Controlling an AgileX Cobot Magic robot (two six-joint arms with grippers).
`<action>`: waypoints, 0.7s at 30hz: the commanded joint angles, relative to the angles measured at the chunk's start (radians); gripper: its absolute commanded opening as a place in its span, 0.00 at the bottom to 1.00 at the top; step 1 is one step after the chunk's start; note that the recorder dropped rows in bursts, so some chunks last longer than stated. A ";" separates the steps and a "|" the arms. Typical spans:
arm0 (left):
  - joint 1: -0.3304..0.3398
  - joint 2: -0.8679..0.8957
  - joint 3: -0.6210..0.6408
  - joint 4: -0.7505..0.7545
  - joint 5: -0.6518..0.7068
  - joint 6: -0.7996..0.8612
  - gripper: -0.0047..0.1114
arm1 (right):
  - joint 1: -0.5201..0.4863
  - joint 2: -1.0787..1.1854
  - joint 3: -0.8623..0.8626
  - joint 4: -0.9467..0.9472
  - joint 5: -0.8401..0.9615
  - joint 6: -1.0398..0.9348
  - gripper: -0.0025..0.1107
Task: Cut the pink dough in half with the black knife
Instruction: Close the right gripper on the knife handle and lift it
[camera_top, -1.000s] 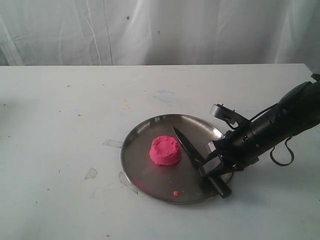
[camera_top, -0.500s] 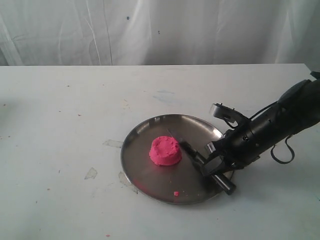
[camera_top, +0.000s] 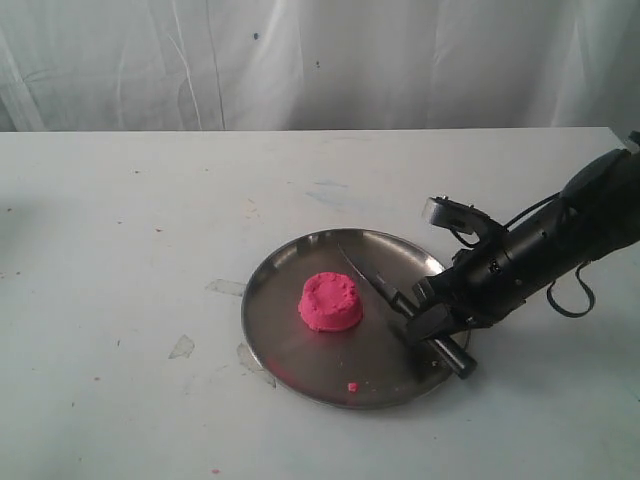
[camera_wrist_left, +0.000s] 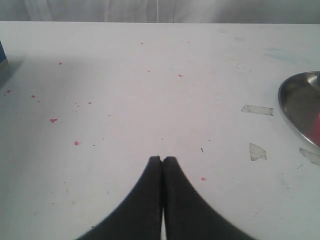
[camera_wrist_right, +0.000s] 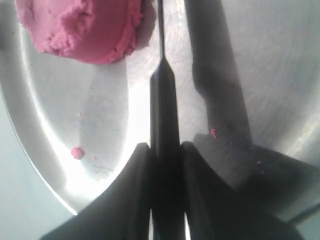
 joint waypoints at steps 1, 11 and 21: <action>0.003 -0.001 0.003 -0.011 0.001 0.000 0.04 | -0.002 -0.029 -0.001 -0.001 0.001 -0.002 0.02; 0.003 -0.001 0.003 -0.011 0.001 0.000 0.04 | -0.002 -0.067 0.004 0.001 -0.016 -0.002 0.02; 0.003 -0.001 0.003 -0.011 0.001 0.000 0.04 | -0.002 -0.088 0.005 0.001 -0.016 -0.002 0.02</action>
